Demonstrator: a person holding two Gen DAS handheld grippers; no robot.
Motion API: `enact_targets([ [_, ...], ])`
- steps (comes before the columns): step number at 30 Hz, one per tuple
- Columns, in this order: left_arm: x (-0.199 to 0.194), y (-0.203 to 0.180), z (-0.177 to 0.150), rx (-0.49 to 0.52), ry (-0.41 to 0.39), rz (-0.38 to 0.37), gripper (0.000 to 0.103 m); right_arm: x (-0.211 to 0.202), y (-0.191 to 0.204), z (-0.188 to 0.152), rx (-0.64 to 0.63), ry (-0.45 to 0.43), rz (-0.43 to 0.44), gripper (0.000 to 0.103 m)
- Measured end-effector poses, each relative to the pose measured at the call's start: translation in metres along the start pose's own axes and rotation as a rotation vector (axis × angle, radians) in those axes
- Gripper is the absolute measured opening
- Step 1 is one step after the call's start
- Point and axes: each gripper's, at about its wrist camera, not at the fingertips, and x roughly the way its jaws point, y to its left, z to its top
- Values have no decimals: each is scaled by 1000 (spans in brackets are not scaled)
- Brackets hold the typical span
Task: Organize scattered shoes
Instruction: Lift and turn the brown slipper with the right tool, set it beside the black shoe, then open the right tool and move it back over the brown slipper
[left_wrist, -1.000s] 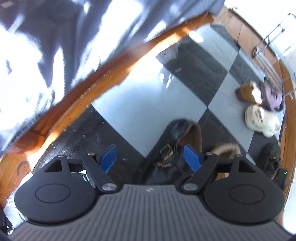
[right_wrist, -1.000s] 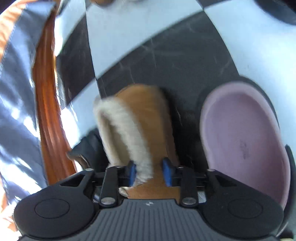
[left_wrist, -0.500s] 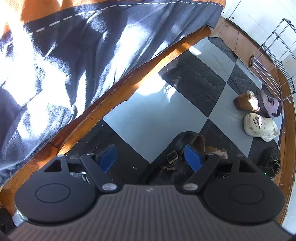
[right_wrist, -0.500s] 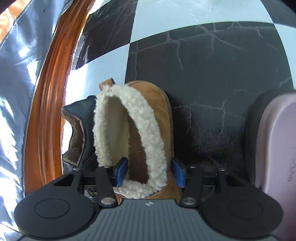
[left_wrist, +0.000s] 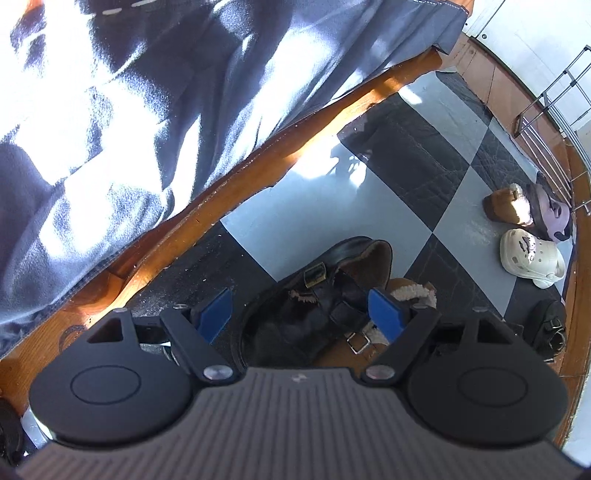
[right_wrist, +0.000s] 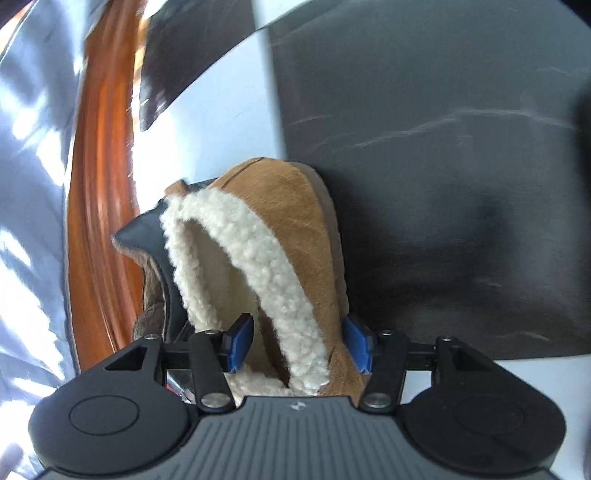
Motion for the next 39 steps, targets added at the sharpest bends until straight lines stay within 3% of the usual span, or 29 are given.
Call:
enact_targets([
  [3,0,-4,1,13,-29,29,84,-9,18,-13,-119,-71,-34,55],
  [6,22,1,0,-8,37,29,87,-24,16,-28,-172,-128,-50,66],
  [9,45,8,-8,-29,104,21,87,-33,14,-44,-235,-153,-79,66],
  [13,56,7,-16,-7,120,67,87,-29,24,-60,-360,-162,-148,66],
  [14,56,7,-16,-8,118,65,87,-26,26,-59,-380,-158,-156,63],
  [17,50,3,-13,-6,108,39,87,-21,21,-45,-404,-194,-146,10],
  [20,41,-2,-9,6,93,21,87,-31,5,-24,-306,-212,-88,8],
  [23,44,-3,-8,19,94,29,87,-43,5,-14,-300,-283,-139,8],
  [25,50,-1,-10,10,111,40,87,-49,0,-8,-268,-292,-181,14],
  [28,60,0,-14,12,136,45,87,-62,0,-7,-255,-310,-202,44],
  [30,63,-2,-15,28,136,59,87,-69,11,-10,-346,-368,-210,63],
  [34,67,0,-14,30,148,73,87,-96,46,-45,-595,-533,-164,72],
  [36,69,4,-13,20,165,68,87,-94,59,-58,-672,-491,-88,73],
  [37,68,8,-13,18,169,57,87,-86,67,-65,-726,-395,-28,72],
  [39,65,15,-12,16,176,35,84,-63,80,-76,-775,-214,37,59],
])
